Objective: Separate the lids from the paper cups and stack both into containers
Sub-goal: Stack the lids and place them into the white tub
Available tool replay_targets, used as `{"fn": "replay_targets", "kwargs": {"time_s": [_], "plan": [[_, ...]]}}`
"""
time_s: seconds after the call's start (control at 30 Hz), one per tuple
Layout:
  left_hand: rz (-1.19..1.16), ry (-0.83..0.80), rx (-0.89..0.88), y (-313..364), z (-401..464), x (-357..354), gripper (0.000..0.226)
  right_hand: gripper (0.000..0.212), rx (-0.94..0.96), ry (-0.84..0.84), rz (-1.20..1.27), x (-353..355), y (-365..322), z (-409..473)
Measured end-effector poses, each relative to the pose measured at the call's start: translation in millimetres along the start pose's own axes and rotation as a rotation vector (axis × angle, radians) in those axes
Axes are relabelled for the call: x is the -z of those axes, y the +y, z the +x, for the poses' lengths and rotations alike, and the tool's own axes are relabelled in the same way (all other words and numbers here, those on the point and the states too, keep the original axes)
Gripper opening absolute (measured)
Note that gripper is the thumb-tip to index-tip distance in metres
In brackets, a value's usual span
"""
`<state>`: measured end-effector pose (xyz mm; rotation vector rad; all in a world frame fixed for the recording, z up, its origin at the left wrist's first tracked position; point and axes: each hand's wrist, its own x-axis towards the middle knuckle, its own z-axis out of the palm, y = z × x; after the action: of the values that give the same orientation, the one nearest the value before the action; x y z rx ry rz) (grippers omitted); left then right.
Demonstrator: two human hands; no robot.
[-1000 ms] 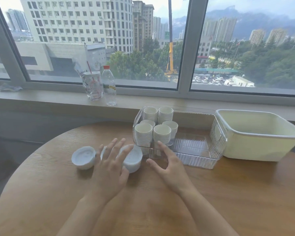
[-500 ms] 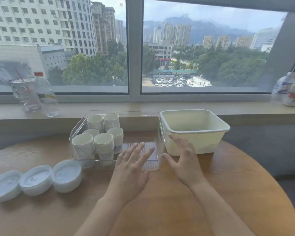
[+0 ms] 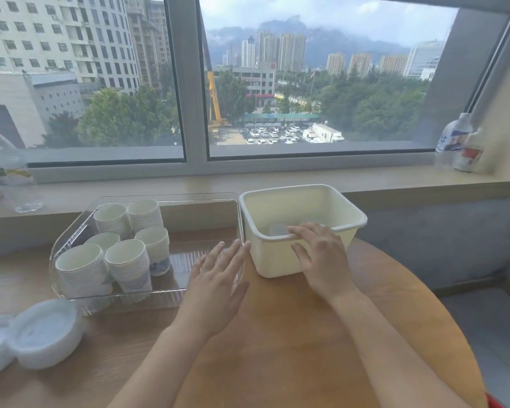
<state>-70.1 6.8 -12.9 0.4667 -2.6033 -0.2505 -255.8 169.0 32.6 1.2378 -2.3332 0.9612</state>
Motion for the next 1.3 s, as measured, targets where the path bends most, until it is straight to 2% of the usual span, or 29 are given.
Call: {"fn": "replay_targets", "kwargs": {"time_s": [0.13,0.27,0.4,0.5,0.83,1.0,1.3], "plan": [[-0.082,0.077,0.035,14,7,13,0.067,0.020,0.026,0.027,0.052,8,6,-10],[-0.104,0.212,-0.058,45,6,23,0.059,0.013,0.069,-0.020,0.151,25,2,-30],[-0.090,0.227,-0.167,66,-2,23,0.044,0.014,0.109,-0.068,0.165,48,-9,-57],[-0.109,0.228,-0.186,72,-17,27,0.031,0.016,0.112,-0.108,0.172,64,-19,-77],[-0.163,0.228,-0.233,69,-90,69,0.027,0.012,-0.010,-0.319,0.206,131,-46,-109],[-0.164,0.290,-0.249,52,-141,97,0.023,0.020,-0.014,-0.491,0.163,145,-69,-113],[-0.124,0.409,-0.054,28,-227,151,0.025,0.060,0.075,-0.829,0.110,122,-133,-106]]}}
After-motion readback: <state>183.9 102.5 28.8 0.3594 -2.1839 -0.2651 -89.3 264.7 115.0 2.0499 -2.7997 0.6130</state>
